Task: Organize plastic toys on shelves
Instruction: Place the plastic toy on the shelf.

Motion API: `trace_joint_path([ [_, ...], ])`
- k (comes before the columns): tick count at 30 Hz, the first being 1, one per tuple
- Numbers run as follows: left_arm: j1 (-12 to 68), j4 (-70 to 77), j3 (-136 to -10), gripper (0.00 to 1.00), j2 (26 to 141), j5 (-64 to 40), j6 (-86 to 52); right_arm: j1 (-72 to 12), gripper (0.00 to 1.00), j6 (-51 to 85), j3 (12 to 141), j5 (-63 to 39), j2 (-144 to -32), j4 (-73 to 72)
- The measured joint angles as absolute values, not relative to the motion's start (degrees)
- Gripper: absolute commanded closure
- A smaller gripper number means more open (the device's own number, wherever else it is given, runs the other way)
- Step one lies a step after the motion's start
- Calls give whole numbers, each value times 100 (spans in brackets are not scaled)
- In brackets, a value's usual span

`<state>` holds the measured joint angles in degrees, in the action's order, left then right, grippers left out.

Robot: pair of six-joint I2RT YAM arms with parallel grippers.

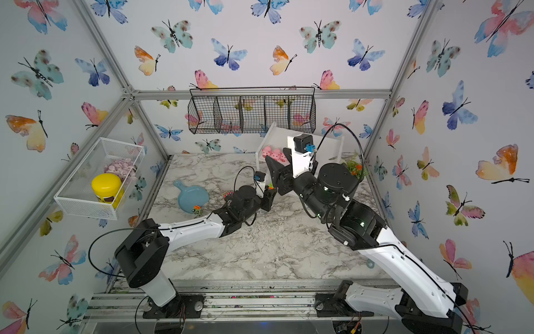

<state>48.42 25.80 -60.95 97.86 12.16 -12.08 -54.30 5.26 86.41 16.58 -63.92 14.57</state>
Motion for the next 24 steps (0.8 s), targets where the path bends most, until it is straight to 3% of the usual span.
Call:
trace_joint_path([
  [24,4709,2381,-6768,58,10532,2134,-1061,-5395,41,489,8646,1651,-6547,1450],
])
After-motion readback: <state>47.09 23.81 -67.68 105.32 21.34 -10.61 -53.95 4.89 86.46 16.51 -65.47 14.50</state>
